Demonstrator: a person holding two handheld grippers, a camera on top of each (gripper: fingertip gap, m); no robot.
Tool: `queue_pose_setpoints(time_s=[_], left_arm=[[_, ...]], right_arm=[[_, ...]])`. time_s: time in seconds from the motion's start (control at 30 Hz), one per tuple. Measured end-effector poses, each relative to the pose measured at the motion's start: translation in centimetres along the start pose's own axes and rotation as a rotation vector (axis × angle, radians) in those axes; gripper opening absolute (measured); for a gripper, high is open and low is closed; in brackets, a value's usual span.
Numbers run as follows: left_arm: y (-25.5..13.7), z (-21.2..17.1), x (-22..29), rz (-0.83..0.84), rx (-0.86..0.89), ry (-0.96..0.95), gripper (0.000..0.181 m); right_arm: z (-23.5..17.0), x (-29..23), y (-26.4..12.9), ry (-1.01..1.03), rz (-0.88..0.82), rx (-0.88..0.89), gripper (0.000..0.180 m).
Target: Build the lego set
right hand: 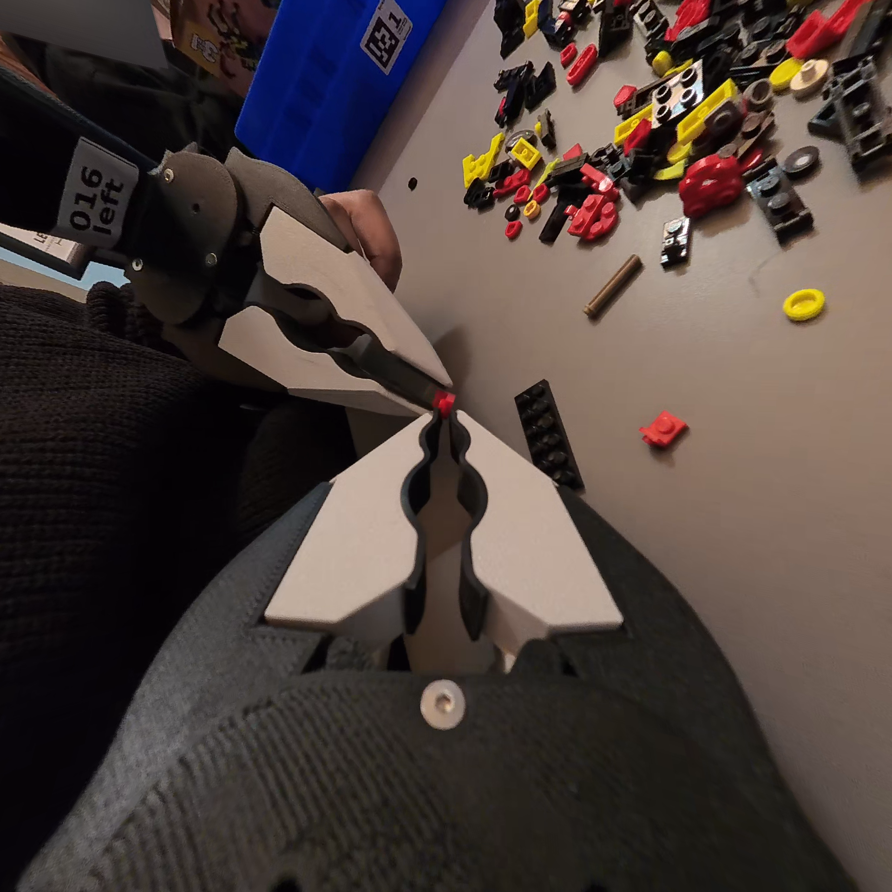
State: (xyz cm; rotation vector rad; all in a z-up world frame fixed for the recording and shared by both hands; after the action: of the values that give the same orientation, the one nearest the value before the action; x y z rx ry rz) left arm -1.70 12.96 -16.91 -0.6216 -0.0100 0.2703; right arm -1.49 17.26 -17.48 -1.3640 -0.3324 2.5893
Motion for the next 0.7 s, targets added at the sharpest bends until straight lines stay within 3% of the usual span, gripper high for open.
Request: queue_pose_setpoints(time_s=[0.7], left_arm=[[0.22, -0.53, 0.34, 0.050, -0.020, 0.150, 0.004]], right_arm=[[-0.63, 0.08, 0.35, 0.023, 0.013, -0.041, 0.002]])
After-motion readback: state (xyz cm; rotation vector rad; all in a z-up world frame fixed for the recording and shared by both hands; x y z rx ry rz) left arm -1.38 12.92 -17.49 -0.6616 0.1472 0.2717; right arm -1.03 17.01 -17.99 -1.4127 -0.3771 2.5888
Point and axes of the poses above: each gripper's, where its closed fingertips meet, y out along the fingers, z out of its top, x = y × z across the jaws, the point moved 3 cm from there along -y, back along the fingers, and after that the axes turned 11 degrees about z, right-handed, at the moved point
